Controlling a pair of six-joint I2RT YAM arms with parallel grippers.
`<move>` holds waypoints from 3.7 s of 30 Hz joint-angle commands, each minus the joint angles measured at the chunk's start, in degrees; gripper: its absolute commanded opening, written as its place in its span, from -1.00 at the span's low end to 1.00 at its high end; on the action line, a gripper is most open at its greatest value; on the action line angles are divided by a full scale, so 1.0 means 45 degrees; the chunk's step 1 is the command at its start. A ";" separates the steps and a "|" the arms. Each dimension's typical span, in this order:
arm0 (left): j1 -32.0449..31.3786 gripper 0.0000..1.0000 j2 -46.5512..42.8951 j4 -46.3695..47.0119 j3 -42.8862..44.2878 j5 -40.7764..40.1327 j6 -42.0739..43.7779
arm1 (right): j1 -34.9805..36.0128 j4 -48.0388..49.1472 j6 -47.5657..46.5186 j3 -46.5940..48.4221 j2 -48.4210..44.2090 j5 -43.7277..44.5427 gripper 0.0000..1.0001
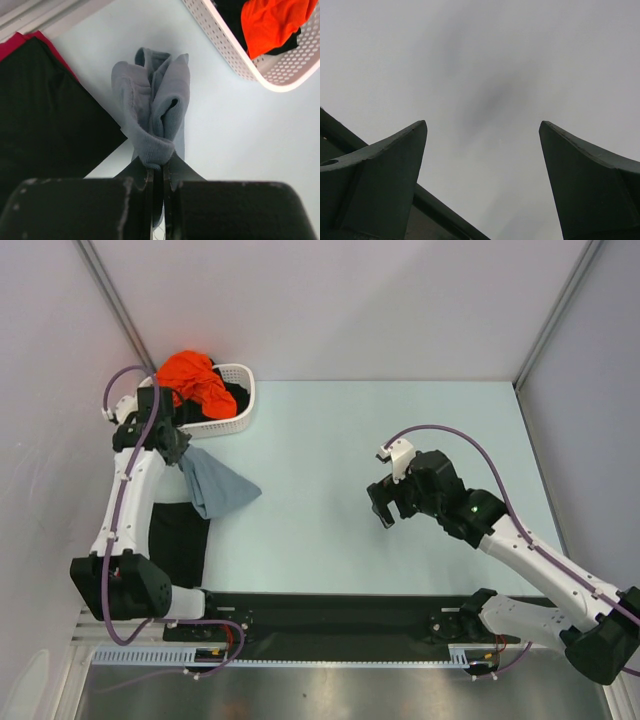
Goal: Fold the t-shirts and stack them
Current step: Neatly place the folded tshirt to the corner
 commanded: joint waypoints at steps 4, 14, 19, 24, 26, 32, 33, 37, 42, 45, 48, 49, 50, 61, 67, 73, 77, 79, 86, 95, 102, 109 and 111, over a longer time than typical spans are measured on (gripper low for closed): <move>0.0563 -0.99 -0.0359 -0.0317 0.1175 -0.0682 0.0482 | 0.0055 0.0463 -0.0338 0.0453 0.0160 -0.0098 0.99; 0.0934 -0.99 -0.0554 -0.0474 0.1370 -0.0604 0.1340 | 0.0055 0.0678 -0.0632 0.0414 0.0531 -0.0253 1.00; 0.1305 -0.99 -0.0652 -0.0532 0.1663 -0.0565 0.2317 | 0.0075 0.0698 -0.0651 0.0317 0.0493 -0.0293 0.99; 0.1774 -0.99 -0.0789 -0.0571 0.1625 -0.0058 0.2981 | 0.0133 0.0718 -0.0671 0.0141 0.0473 -0.0293 1.00; 0.1814 -0.99 -0.0886 -0.0552 0.1488 0.0060 0.3001 | 0.0172 0.0737 -0.0690 0.0102 0.0434 -0.0254 0.99; 0.1931 -0.99 -0.1043 -0.0474 0.1390 0.0372 0.3352 | 0.0250 0.0815 -0.0788 0.0043 0.0473 -0.0117 0.99; 0.1970 -0.99 -0.1043 -0.0512 0.1525 0.0450 0.3411 | 0.0250 0.0815 -0.0769 0.0043 0.0473 -0.0117 1.00; 0.2106 -0.99 -0.1043 -0.0610 0.1586 0.0684 0.3626 | 0.0270 0.0835 -0.0807 -0.0113 0.0395 -0.0097 1.00; 0.2535 -0.99 -0.1140 -0.0474 0.1410 0.1348 0.4192 | 0.0270 0.0796 -0.0827 -0.0191 0.0317 0.0000 0.99; 0.2673 -0.99 -0.1315 -0.0493 0.1351 0.1466 0.4407 | 0.0270 0.0815 -0.0827 -0.0230 0.0317 0.0000 1.00; 0.2809 -0.99 -0.1414 -0.0454 0.1312 0.1466 0.4583 | 0.0251 0.0873 -0.0769 -0.0270 0.0355 -0.0058 1.00; 0.2849 -0.99 -0.1452 -0.0454 0.1312 0.1486 0.4622 | 0.0270 0.0874 -0.0749 -0.0231 0.0394 -0.0078 1.00; 0.2926 -0.99 -0.1433 -0.0396 0.1331 0.1525 0.4719 | 0.0270 0.0893 -0.0749 -0.0250 0.0395 -0.0097 1.00; 0.3337 -0.99 -0.1394 -0.0337 0.1488 0.1798 0.5052 | 0.0309 0.0854 -0.0807 -0.0231 0.0473 -0.0019 0.99; 0.3376 -0.99 -0.1492 -0.0610 0.1683 0.1428 0.5092 | 0.0504 0.0893 -0.0866 -0.0133 0.0687 0.0039 1.00; 0.3688 -0.99 -0.1687 -0.0103 0.1274 0.2402 0.5384 | 0.0680 0.0757 -0.0847 0.0023 0.0863 0.0078 0.99; 0.3845 -0.99 -0.1960 0.0229 0.0786 0.2677 0.5676 | 0.0719 0.0639 -0.0905 -0.0055 0.0805 0.0195 0.99; 0.4059 -0.99 -0.2077 0.0268 0.0395 0.2833 0.5774 | 0.0738 0.0581 -0.0925 -0.0113 0.0766 0.0273 0.99; 0.4509 -0.99 -0.2663 0.0405 -0.0796 0.3205 0.5834 | 0.0836 0.0678 -0.0886 -0.0348 0.0805 0.0235 1.00; 0.5152 -0.99 -0.3639 0.0073 -0.2902 0.2269 0.5834 | 0.1090 0.0776 -0.0847 -0.0465 0.1020 0.0255 0.99; 0.5310 -0.99 -0.4128 -0.0609 -0.3765 0.0944 0.4702 | 0.1441 0.0776 -0.0866 -0.0504 0.1215 0.0332 0.99; 0.6168 -0.46 -0.4831 -0.1897 -0.5386 -0.1633 0.2342 | 0.1695 0.0776 -0.0886 -0.0504 0.1333 0.0488 1.00; 0.6247 0.33 -0.4909 -0.2775 -0.5329 -0.2242 0.1638 | 0.1754 0.0776 -0.0925 -0.0659 0.1313 0.0528 1.00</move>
